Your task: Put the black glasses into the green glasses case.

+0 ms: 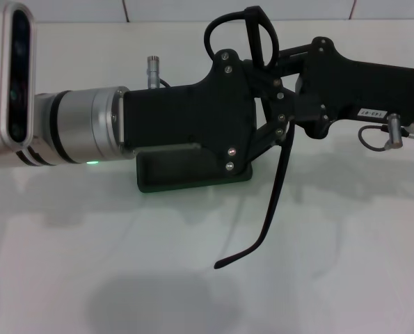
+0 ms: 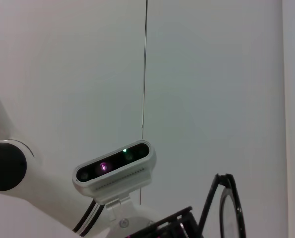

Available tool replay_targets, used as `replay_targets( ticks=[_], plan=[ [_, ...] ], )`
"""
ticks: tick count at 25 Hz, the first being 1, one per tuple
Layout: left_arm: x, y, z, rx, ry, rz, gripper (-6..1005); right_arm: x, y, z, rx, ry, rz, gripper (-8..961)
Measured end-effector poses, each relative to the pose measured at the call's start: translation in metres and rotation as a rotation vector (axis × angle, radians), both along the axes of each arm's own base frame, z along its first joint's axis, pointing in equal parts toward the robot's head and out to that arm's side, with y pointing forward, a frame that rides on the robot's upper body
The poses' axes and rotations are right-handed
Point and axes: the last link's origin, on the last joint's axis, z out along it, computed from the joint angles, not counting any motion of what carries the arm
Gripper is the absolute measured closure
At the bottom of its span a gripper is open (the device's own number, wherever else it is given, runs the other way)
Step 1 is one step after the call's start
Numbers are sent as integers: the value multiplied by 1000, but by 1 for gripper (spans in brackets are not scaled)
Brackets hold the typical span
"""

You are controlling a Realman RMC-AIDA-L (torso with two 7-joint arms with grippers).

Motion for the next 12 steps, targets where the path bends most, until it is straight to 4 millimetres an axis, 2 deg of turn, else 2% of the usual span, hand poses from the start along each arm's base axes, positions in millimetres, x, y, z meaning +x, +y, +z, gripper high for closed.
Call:
replay_targets(
  ticks=[12],
  plan=[
    [0,1,0,1,4,5,1000,1,-1,0,-3,1,1,843]
  ],
)
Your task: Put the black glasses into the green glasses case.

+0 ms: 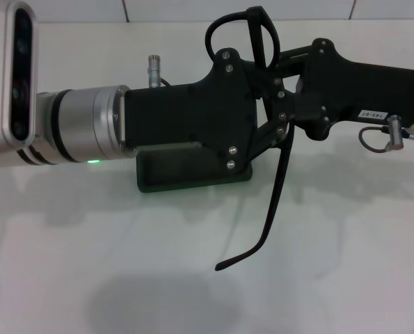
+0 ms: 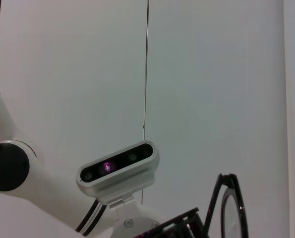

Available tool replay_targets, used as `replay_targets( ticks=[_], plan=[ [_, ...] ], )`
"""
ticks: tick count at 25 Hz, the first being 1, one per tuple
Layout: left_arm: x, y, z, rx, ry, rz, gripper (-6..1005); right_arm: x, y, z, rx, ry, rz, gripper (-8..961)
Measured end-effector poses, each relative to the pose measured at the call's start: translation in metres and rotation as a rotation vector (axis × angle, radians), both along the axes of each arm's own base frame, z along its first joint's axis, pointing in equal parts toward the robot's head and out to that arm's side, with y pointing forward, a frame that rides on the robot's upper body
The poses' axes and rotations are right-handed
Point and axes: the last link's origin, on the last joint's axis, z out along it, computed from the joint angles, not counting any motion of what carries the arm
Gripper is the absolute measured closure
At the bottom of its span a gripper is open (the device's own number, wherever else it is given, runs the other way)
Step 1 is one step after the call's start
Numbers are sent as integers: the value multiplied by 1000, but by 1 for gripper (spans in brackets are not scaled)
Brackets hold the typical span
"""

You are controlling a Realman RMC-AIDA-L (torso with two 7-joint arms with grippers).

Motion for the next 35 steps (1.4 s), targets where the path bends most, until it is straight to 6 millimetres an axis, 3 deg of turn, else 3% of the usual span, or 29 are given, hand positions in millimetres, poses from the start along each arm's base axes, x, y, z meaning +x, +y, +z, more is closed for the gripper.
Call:
replay_targets(
  ticks=[12,21,28,35],
  plan=[
    [0,0,0,-1,0,3,999,2,0,1,6,2,-10,843],
    [-9,-3,1,-1,3,30,999,19,11,14,108,28,-121,843],
    [-28,4,9,56,29,127,999,41,9,33,153,26,-166,843],
    [-52,17,19,152,70,266,999,43,3,46,124,80,-167,843]
  ],
)
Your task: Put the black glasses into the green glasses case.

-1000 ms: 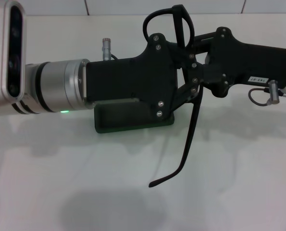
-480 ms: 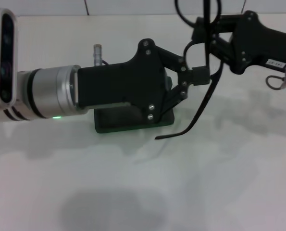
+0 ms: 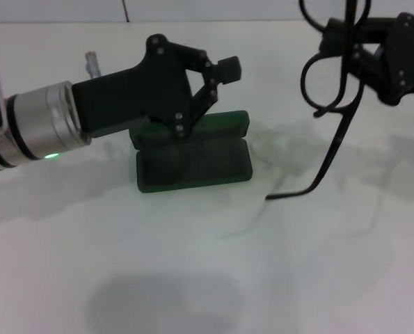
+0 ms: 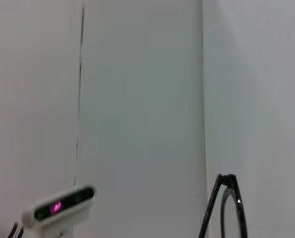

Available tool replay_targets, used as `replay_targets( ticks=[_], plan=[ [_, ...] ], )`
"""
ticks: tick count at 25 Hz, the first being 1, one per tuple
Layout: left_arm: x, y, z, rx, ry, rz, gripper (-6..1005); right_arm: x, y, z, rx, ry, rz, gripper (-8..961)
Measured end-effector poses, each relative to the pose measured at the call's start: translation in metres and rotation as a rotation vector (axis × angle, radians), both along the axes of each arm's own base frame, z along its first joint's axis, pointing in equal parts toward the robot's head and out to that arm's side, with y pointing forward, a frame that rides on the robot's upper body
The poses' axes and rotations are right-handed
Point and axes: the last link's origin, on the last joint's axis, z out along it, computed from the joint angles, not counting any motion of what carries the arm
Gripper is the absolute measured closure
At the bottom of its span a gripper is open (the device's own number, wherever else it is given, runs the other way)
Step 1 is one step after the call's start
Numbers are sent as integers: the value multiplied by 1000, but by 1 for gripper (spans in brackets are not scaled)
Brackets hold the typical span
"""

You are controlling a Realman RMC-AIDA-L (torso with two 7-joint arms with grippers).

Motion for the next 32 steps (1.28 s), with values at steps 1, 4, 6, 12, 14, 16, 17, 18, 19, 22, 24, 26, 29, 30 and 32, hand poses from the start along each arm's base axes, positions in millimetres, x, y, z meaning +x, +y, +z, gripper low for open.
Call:
replay_targets(
  ticks=[1,4,6,12,14,16,17,18,19,22,24,26,29,30,32],
  plan=[
    [-3,-1,0,-3,10,5,999,0,0,2,2,14,-7,843],
    [-11,-7,-4,-26,43,14,1000,-1,4,11,11,97,-61,843],
    [-14,-11,-8,-44,61,13,1000,-2,7,13,12,149,-97,843],
    [-16,-28,-28,-146,117,-26,1000,-8,19,8,1,256,-186,843],
    [-14,-32,-30,-171,119,-45,1000,-10,22,4,-4,258,-199,843],
    [-11,-35,-31,-194,112,-65,1000,-11,26,-3,-6,242,-218,843],
    [-8,-36,-31,-204,102,-78,1000,-12,27,-7,-9,229,-226,843],
    [-6,-37,-31,-208,92,-87,1000,-12,28,-11,-14,214,-229,843],
    [-4,-37,-30,-210,79,-96,1000,-12,28,-11,-14,214,-229,843],
    [5,-36,-26,-198,32,-117,999,-16,29,-26,-36,162,-226,843],
    [10,-34,-24,-192,9,-135,999,-17,29,-31,-50,137,-223,843],
    [14,-33,-22,-188,-11,-151,999,-17,28,-33,-54,126,-223,843],
    [18,-31,-20,-184,-18,-164,999,-15,27,-34,-50,118,-225,843],
    [19,-31,-20,-183,-19,-168,999,-14,27,-34,-50,115,-225,843],
    [22,-29,-20,-183,-25,-172,999,-14,26,-36,-55,108,-224,843]
  ],
)
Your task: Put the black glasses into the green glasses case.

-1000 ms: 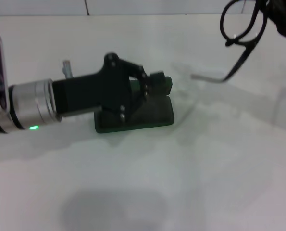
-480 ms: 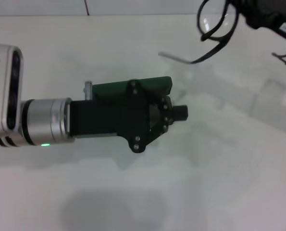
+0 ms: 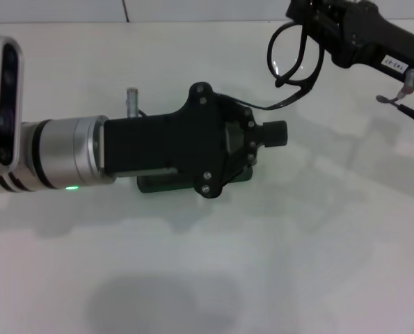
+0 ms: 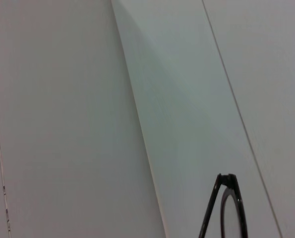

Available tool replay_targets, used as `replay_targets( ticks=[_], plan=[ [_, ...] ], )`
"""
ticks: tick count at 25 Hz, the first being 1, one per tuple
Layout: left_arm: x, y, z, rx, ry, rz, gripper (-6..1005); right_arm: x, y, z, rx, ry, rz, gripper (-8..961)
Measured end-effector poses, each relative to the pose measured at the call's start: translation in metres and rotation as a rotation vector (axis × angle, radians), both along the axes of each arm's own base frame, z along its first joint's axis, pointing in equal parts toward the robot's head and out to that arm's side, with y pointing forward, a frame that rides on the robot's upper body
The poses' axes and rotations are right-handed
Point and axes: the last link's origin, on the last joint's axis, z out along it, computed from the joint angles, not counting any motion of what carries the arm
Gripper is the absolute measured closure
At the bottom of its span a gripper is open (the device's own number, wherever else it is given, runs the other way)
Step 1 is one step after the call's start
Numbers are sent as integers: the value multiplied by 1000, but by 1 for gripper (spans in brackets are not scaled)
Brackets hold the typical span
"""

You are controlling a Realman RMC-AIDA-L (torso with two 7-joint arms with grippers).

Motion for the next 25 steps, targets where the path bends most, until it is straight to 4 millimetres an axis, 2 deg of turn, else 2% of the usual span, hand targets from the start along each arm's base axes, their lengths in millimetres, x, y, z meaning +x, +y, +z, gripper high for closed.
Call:
replay_targets(
  ticks=[25],
  plan=[
    [8,8,5,34,-37,4,1000,-3,-9,-13,-63,-47,51,842]
  ],
)
